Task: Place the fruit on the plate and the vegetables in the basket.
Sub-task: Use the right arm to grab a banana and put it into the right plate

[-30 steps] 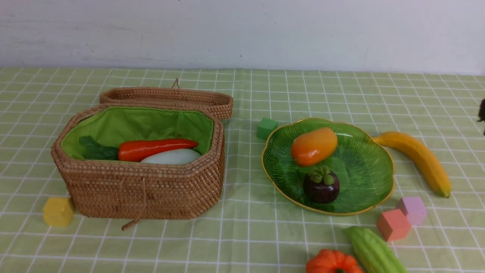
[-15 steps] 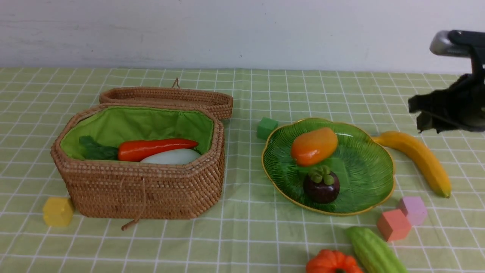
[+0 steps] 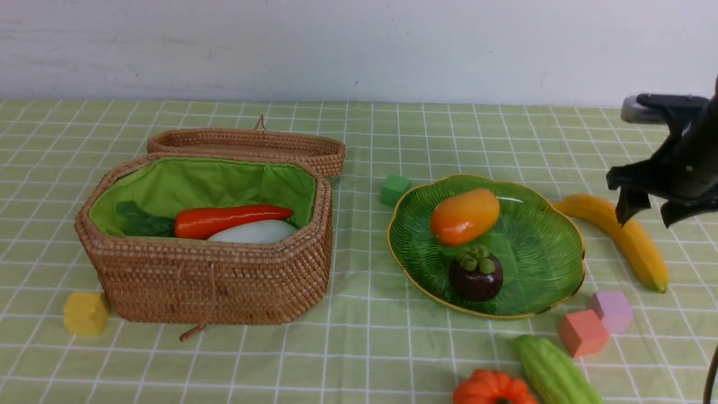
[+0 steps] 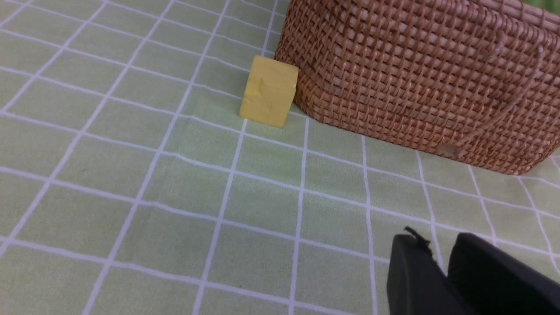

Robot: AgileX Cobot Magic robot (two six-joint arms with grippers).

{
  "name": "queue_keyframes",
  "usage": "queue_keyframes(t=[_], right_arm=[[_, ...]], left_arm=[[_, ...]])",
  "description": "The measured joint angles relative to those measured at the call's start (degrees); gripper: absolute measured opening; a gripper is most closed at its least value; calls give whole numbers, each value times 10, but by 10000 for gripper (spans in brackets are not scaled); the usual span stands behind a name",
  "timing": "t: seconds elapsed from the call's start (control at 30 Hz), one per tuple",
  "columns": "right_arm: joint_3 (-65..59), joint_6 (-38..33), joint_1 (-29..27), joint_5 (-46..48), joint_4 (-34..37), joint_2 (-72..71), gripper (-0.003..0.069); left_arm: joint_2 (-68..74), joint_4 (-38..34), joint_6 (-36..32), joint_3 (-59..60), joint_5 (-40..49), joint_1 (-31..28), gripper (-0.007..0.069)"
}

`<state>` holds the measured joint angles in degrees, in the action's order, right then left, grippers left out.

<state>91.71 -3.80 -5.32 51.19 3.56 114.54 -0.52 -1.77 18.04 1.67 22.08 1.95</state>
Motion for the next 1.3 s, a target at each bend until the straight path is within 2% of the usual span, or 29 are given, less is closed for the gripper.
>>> queue_keyframes(t=[0.17,0.27,0.4,0.53,0.67,0.77,0.87,0.97,1.13,1.17,1.2,1.3], right_arm=[[5,-32,-19,-4,1,50,509],[6,-38,-23,-11,14,78,484],[15,-64,-27,-9,39,93,303],[15,-73,-29,-2,63,88,315],[9,-47,-25,26,80,57,315],[7,10,-22,33,92,-16,315],[-4,38,-8,33,109,-63,315],[-50,101,31,17,149,-109,315],[-155,262,99,-76,168,-114,315],[-159,277,102,-82,167,-113,315],[-197,334,127,-136,157,-111,315],[-231,406,155,-203,125,-111,315]], left_arm=[[0,0,0,0,0,0,134],[0,0,0,0,0,0,136],[0,0,0,0,0,0,142],[0,0,0,0,0,0,143],[0,0,0,0,0,0,144],[0,0,0,0,0,0,144],[0,0,0,0,0,0,144],[0,0,0,0,0,0,144],[0,0,0,0,0,0,144],[0,0,0,0,0,0,144],[0,0,0,0,0,0,144],[0,0,0,0,0,0,144]])
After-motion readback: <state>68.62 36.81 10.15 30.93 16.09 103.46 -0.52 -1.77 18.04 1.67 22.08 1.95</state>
